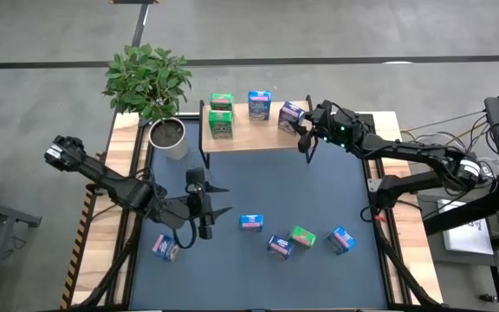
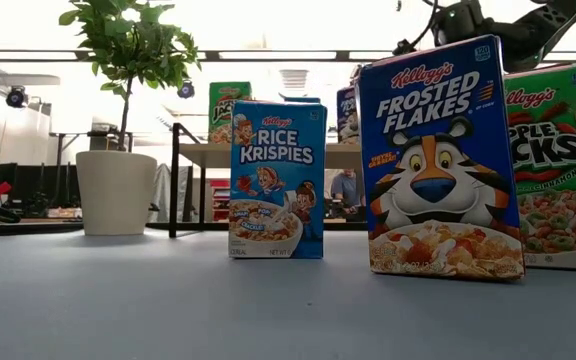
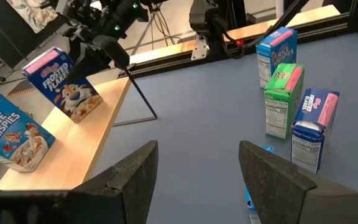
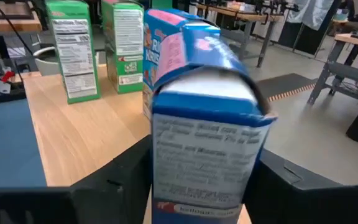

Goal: Stack cereal on shelf
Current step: Put the top left blue cereal box on the shelf

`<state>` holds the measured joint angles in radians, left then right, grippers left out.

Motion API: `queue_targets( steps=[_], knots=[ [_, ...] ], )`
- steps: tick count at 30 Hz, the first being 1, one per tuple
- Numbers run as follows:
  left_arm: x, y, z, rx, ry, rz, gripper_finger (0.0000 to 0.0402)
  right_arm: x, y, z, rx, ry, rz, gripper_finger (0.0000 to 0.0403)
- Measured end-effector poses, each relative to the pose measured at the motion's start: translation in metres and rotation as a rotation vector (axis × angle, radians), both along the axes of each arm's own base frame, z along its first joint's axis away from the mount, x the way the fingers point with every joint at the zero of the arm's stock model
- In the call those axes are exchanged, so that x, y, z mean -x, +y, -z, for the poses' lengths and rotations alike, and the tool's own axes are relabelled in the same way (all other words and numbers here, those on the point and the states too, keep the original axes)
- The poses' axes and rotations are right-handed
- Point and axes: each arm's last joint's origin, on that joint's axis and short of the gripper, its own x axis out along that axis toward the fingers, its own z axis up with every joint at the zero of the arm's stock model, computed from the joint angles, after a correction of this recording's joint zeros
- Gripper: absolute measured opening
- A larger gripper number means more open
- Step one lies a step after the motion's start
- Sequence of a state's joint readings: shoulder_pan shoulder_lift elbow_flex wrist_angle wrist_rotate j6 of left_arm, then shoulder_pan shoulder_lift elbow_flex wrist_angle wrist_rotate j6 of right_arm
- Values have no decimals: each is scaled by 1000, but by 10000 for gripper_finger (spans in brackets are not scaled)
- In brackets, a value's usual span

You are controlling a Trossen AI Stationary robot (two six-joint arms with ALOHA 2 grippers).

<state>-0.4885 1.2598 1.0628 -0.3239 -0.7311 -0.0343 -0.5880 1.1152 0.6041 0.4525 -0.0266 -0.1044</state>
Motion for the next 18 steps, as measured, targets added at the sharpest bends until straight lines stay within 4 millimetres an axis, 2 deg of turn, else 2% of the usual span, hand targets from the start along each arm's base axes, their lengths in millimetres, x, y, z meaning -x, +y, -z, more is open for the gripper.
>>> queue_targets(
  steps=[5, 9, 18],
  knots=[
    [0, -1, 0, 3, -4, 2, 204, 2, 1, -2, 0, 0, 1, 219],
    [0, -1, 2, 11, -3, -2, 195, 7, 4, -15, 0, -23, 2, 227],
    [1, -1, 32, 39, -3, 14, 180, 25, 20, -52, -73, 15, -1, 224]
  ],
)
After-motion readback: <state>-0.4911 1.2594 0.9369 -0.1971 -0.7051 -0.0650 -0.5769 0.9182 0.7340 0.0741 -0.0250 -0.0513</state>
